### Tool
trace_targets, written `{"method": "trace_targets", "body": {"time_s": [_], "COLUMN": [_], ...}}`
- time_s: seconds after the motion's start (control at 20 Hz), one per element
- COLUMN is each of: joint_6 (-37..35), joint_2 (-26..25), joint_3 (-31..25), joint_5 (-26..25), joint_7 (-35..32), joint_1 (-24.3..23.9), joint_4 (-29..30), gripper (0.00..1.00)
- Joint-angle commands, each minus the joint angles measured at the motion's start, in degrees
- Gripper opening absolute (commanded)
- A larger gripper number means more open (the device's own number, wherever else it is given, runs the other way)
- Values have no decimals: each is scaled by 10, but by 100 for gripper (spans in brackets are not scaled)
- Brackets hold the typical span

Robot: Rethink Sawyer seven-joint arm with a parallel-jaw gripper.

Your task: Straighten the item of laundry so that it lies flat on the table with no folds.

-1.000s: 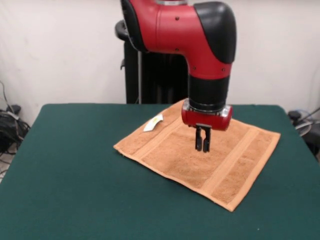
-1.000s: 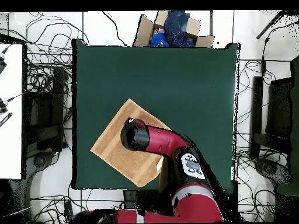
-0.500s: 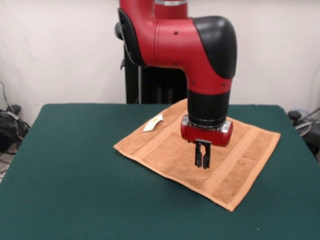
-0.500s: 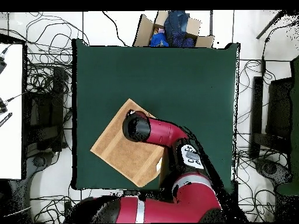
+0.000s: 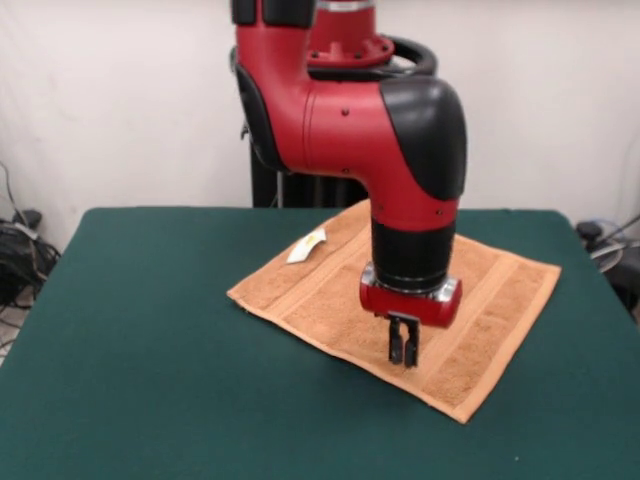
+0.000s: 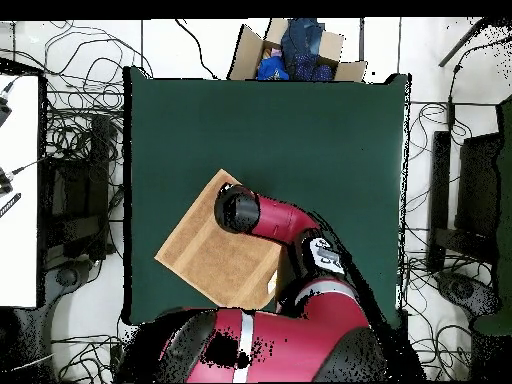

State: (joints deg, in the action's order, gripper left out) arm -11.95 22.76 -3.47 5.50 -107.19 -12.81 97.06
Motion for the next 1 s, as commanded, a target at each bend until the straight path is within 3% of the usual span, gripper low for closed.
{"method": "trace_targets", "body": {"time_s": [0.05,0.55,1.0], "joint_6": [-3,-6,66], "joint_2": [-75,-142,-155], "joint_3": [-56,-89,-106], "joint_5": [46,66,39], "joint_7": [-97,-79,-78], "joint_1": [-3,-20,-25], "joint_4": [-62,-111,-154], "gripper": [0,0,0]}}
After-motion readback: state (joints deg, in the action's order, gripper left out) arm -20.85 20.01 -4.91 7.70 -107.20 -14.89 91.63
